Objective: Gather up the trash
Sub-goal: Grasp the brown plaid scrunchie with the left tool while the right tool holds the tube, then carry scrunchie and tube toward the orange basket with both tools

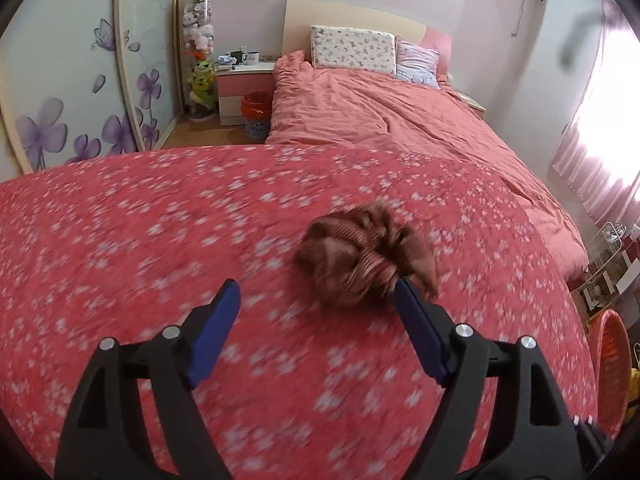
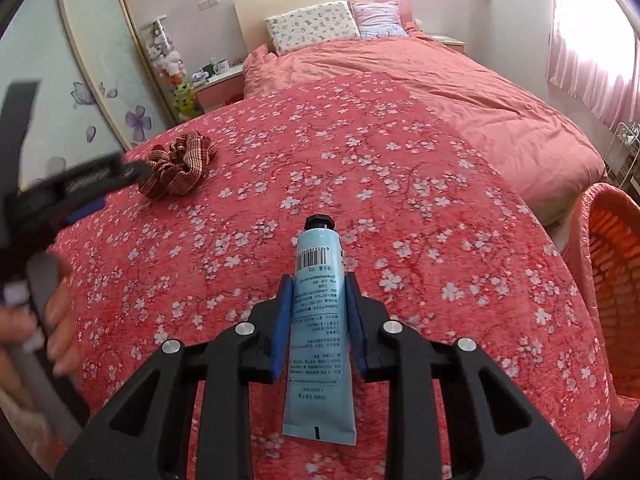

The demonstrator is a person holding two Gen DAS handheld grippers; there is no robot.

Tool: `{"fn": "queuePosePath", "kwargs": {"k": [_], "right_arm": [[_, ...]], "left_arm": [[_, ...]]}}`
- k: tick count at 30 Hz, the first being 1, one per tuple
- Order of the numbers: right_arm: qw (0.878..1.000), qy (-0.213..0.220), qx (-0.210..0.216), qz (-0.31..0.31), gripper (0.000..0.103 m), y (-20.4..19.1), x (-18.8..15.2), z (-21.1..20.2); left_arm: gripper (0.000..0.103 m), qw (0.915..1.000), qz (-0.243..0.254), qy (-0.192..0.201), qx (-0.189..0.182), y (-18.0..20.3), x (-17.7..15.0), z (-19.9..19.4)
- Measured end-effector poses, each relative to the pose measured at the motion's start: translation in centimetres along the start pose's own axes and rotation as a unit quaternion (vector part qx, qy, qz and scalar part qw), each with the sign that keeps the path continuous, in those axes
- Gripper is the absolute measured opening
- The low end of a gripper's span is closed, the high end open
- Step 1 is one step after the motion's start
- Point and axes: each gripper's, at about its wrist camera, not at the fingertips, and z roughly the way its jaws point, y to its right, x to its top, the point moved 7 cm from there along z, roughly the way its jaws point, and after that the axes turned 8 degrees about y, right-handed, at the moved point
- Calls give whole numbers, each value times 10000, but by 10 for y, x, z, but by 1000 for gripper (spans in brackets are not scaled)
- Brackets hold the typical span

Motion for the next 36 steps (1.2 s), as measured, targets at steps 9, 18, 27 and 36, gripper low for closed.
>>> {"fn": "queuePosePath", "kwargs": {"k": [9, 18, 27, 36], "right_arm": [[10000, 30, 73, -27, 26, 7, -4, -5], [10000, 27, 69, -37, 27, 6, -3, -4], [10000, 32, 55, -16, 27, 5, -2, -3], [9999, 27, 147, 50, 26, 6, 2, 2]], "left_arm": [[62, 9993, -196, -313, 97, 6, 12, 41], [49, 9995, -52, -274, 176, 15, 6, 51], [37, 9996, -8, -203, 207, 16, 5, 50], [29, 9997, 7, -184, 188, 16, 3, 45]]}}
